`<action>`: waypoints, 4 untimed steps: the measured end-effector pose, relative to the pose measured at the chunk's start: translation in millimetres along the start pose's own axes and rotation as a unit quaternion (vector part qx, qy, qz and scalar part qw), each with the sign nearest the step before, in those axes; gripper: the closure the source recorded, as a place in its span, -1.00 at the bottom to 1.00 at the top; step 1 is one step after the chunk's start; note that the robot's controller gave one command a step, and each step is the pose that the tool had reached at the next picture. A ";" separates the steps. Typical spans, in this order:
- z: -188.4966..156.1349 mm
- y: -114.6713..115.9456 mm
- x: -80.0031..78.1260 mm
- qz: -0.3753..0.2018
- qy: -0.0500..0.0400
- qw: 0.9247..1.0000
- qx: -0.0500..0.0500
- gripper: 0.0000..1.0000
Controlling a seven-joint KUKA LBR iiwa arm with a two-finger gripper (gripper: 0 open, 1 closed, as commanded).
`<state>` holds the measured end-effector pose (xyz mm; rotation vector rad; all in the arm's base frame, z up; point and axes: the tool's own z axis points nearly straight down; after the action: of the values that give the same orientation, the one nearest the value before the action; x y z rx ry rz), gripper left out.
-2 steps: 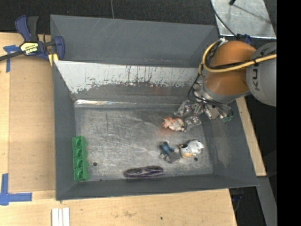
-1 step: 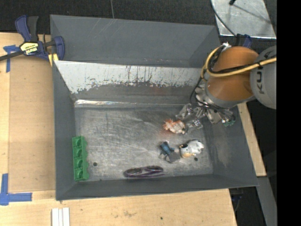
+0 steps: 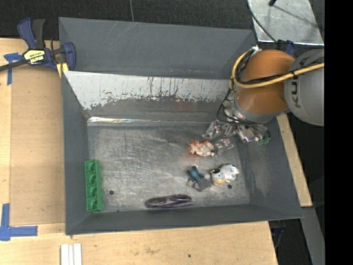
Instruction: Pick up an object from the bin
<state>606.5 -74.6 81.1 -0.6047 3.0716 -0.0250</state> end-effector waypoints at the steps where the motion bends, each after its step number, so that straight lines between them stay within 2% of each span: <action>1: -1.4 1.6 52.2 -0.004 -0.010 1.000 -0.003 1.00; 2: 0.3 4.3 61.0 -0.003 0.004 1.000 -0.004 1.00; 3: -1.4 4.6 51.8 -0.001 -0.001 1.000 -0.007 1.00; 4: -53.9 5.9 64.0 0.004 0.005 1.000 -0.010 1.00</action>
Offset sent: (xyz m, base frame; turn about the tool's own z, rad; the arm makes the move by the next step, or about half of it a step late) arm 0.0008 0.0132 -0.0111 -0.0117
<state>544.3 -92.7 134.4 -0.5939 3.0885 0.0029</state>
